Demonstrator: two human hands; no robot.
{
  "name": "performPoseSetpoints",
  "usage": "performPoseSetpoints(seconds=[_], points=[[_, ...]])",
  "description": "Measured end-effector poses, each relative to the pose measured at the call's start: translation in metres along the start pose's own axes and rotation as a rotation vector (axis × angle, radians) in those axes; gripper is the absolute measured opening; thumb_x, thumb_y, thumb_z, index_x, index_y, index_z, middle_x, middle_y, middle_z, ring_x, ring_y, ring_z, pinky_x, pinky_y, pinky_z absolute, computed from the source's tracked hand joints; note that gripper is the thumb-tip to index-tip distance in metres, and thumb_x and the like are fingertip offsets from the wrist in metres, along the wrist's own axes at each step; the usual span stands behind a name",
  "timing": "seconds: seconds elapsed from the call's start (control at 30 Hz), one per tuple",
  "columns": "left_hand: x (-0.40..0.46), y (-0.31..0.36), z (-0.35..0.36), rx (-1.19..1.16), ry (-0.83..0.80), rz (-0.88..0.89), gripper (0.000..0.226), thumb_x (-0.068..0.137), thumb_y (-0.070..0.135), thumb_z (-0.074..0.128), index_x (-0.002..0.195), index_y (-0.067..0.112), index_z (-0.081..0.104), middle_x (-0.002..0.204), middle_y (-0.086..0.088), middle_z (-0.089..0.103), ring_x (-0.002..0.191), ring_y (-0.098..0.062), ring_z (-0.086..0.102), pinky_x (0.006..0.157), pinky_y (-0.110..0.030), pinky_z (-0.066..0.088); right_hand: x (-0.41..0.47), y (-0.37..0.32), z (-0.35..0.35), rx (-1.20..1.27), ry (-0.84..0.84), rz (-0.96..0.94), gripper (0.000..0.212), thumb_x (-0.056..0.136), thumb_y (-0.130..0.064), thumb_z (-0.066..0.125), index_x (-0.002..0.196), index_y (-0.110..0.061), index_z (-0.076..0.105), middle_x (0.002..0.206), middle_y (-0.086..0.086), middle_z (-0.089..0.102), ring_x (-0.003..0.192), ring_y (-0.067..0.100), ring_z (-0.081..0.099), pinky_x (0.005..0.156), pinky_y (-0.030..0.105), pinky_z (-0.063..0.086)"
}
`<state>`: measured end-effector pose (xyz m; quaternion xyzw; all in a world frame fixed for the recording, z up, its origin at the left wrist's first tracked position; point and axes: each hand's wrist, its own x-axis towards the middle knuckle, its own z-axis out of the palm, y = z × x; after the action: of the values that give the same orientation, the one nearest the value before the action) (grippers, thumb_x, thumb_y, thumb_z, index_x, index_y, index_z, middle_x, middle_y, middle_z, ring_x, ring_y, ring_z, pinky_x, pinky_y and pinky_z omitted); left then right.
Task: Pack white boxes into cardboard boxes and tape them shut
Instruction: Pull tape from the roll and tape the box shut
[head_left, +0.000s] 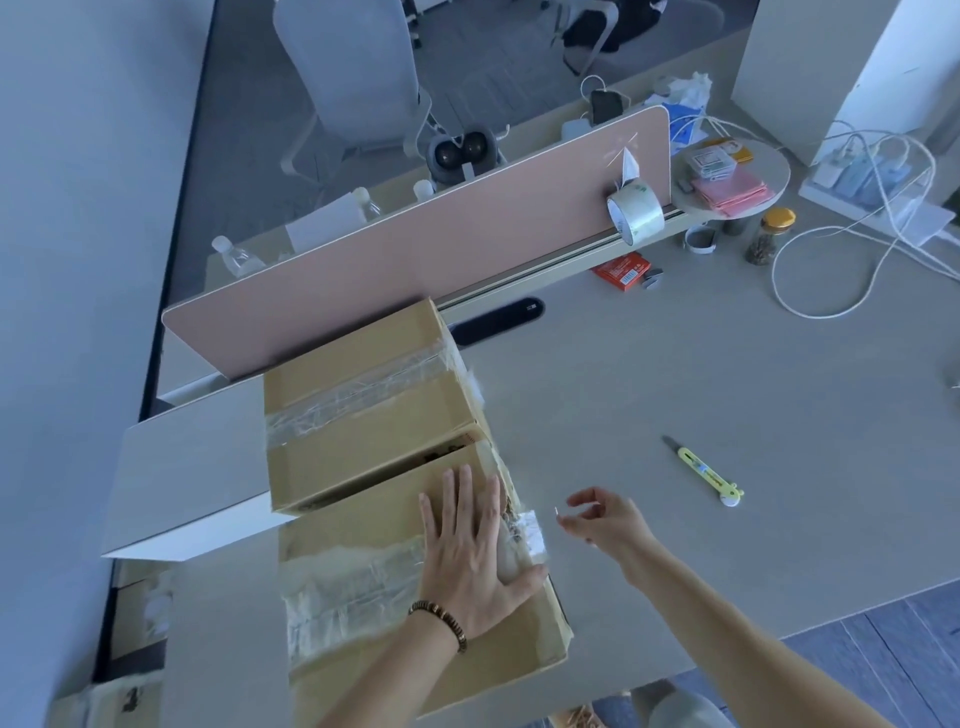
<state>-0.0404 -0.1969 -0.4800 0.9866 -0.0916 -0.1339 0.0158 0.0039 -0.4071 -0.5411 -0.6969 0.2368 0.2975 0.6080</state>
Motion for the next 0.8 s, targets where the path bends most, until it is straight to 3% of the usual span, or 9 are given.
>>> performPoseSetpoints(seconds=[0.17, 0.37, 0.47, 0.53, 0.63, 0.7, 0.8], points=[[0.001, -0.001, 0.002, 0.022, 0.024, 0.003, 0.112, 0.079, 0.09, 0.021, 0.158, 0.016, -0.006, 0.164, -0.018, -0.009, 0.151, -0.033, -0.017, 0.118, -0.064, 0.004, 0.01, 0.011, 0.026, 0.025, -0.048, 0.051, 0.034, 0.077, -0.023, 0.086, 0.103, -0.027, 0.065, 0.068, -0.005, 0.063, 0.065, 0.012, 0.056, 0.071, 0.028, 0.046], [0.001, -0.002, 0.005, 0.03, 0.044, 0.014, 0.113, 0.08, 0.088, 0.03, 0.158, 0.015, -0.007, 0.164, -0.02, -0.008, 0.151, -0.034, -0.016, 0.118, -0.065, 0.005, 0.012, 0.021, 0.04, 0.085, -0.083, 0.098, 0.039, 0.08, -0.026, 0.084, 0.113, -0.025, 0.064, 0.08, -0.001, 0.069, 0.075, 0.013, 0.066, 0.074, 0.028, 0.048], [0.001, -0.001, 0.006, 0.032, 0.05, 0.012, 0.113, 0.081, 0.087, 0.031, 0.158, 0.014, -0.006, 0.164, -0.02, -0.007, 0.151, -0.034, -0.015, 0.118, -0.065, 0.007, 0.011, 0.026, 0.044, 0.095, -0.075, 0.132, 0.042, 0.08, -0.03, 0.084, 0.116, -0.023, 0.064, 0.087, 0.001, 0.071, 0.075, 0.012, 0.067, 0.067, 0.023, 0.045], [0.001, -0.001, 0.006, 0.026, 0.052, 0.007, 0.113, 0.081, 0.087, 0.031, 0.158, 0.014, -0.005, 0.164, -0.02, -0.005, 0.152, -0.035, -0.013, 0.118, -0.066, 0.008, 0.008, 0.028, 0.047, 0.083, -0.064, 0.165, 0.047, 0.077, -0.038, 0.085, 0.116, -0.023, 0.064, 0.094, 0.002, 0.071, 0.078, 0.012, 0.067, 0.061, 0.022, 0.043], [0.001, -0.001, 0.006, 0.027, 0.05, 0.003, 0.112, 0.08, 0.088, 0.028, 0.158, 0.014, -0.006, 0.164, -0.02, -0.006, 0.151, -0.034, -0.014, 0.118, -0.065, 0.007, 0.006, 0.037, 0.052, -0.059, -0.015, 0.183, 0.062, 0.062, -0.065, 0.082, 0.109, -0.029, 0.063, 0.105, -0.005, 0.068, 0.098, 0.016, 0.066, 0.071, 0.028, 0.048], [0.001, 0.0, 0.005, 0.027, 0.047, 0.003, 0.113, 0.08, 0.087, 0.03, 0.158, 0.014, -0.007, 0.164, -0.019, -0.007, 0.151, -0.034, -0.015, 0.118, -0.065, 0.006, 0.006, 0.039, 0.052, -0.122, 0.002, 0.166, 0.05, 0.066, -0.061, 0.08, 0.099, -0.027, 0.065, 0.1, -0.006, 0.067, 0.097, 0.018, 0.065, 0.072, 0.03, 0.051], [0.0, -0.001, 0.005, 0.023, 0.049, 0.002, 0.114, 0.08, 0.087, 0.033, 0.158, 0.014, -0.007, 0.164, -0.019, -0.008, 0.151, -0.034, -0.016, 0.118, -0.065, 0.005, 0.003, 0.025, 0.042, -0.206, 0.062, 0.019, 0.016, 0.074, -0.03, 0.081, 0.083, -0.02, 0.071, 0.078, -0.007, 0.069, 0.08, 0.016, 0.065, 0.065, 0.023, 0.049]])
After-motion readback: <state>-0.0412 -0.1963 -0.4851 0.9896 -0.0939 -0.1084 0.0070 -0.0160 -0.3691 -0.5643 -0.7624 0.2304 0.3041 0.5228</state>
